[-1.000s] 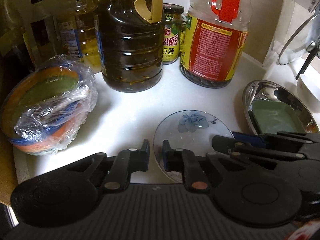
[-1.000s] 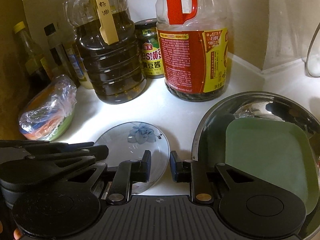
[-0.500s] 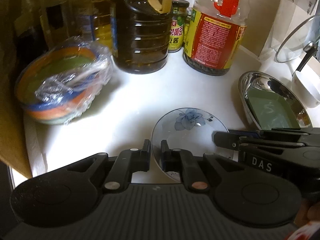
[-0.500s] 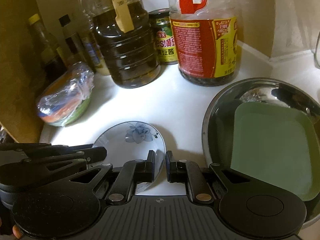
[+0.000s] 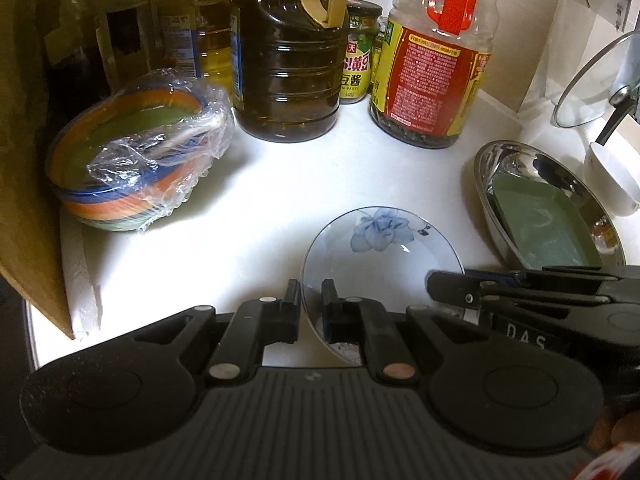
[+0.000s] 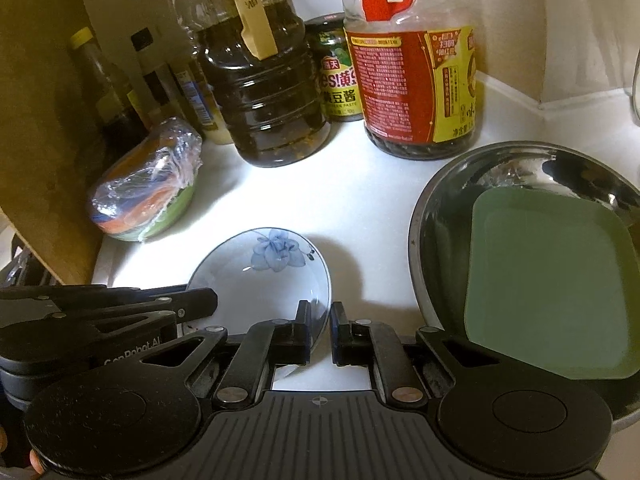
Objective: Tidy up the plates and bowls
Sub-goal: 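Lift the saucer with both grippers and carry it over the steel basin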
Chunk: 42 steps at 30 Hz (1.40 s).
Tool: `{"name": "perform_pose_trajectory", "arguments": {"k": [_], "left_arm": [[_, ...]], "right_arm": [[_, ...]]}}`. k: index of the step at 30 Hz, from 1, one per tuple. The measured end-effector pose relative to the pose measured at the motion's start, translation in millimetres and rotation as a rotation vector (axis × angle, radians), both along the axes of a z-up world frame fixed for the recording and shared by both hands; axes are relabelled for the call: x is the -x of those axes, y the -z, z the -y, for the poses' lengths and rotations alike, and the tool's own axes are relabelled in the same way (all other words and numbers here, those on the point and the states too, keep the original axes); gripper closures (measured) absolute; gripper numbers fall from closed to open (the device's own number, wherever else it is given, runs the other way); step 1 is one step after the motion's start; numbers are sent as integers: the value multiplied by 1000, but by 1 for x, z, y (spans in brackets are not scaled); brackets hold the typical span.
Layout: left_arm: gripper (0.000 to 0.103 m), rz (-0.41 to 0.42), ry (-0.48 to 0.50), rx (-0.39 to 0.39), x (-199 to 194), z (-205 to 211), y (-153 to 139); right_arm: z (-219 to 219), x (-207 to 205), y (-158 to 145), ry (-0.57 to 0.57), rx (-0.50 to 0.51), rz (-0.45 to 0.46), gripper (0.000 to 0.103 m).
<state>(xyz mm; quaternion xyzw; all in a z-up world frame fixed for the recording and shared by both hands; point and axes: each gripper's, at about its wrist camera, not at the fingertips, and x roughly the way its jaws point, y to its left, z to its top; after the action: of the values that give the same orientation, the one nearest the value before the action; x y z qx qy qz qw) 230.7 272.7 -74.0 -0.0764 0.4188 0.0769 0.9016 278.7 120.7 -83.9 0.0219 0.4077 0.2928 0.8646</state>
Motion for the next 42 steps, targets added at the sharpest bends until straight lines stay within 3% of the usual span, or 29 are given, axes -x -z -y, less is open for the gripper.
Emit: {"name": "perform_pose_trajectory", "arguments": {"k": [19,42], "left_arm": [[94,79,70,-27,10,46,-38],[94,102,259,-17,-39,128,-36]], "right_arm": [[53,23,-34,75,-58,47,94],[136,11,-43,290,-41,58,94]]}}
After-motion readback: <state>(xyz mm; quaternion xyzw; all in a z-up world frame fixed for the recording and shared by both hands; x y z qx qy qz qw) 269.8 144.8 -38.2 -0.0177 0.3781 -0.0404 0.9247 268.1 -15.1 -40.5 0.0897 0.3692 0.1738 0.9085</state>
